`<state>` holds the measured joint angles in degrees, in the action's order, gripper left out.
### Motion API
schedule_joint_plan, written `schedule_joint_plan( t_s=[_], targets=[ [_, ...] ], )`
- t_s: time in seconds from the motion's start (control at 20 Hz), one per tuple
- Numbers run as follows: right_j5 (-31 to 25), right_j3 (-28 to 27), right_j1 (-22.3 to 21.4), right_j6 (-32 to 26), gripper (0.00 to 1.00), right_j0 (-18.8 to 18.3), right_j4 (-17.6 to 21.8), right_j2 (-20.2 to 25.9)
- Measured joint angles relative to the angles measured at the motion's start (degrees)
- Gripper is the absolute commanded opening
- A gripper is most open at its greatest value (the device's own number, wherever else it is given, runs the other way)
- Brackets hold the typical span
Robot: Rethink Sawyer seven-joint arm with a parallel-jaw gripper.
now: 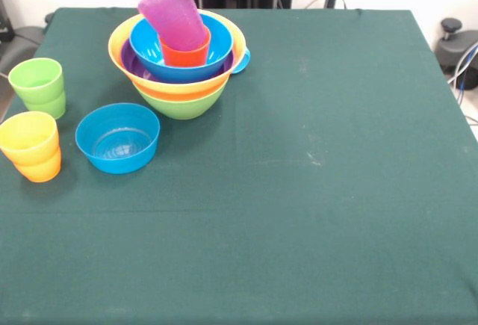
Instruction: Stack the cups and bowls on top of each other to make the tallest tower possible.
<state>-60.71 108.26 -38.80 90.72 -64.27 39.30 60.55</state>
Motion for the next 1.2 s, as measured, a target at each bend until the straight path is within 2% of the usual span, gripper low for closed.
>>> schedule_joint_plan(
  t_s=[0.2,0.45,0.8,1.2],
  targets=[
    [0.21,0.22,-0.05,0.00,1.00,-0.51,-0.24,0.46],
    [2.03,0.75,-0.47,0.00,1.00,-2.90,-0.75,1.41],
    [2.80,0.81,-2.84,0.00,1.00,-3.50,-1.33,2.00],
    [2.79,0.83,-7.62,0.00,1.00,-2.69,-5.54,3.74]
  ],
)
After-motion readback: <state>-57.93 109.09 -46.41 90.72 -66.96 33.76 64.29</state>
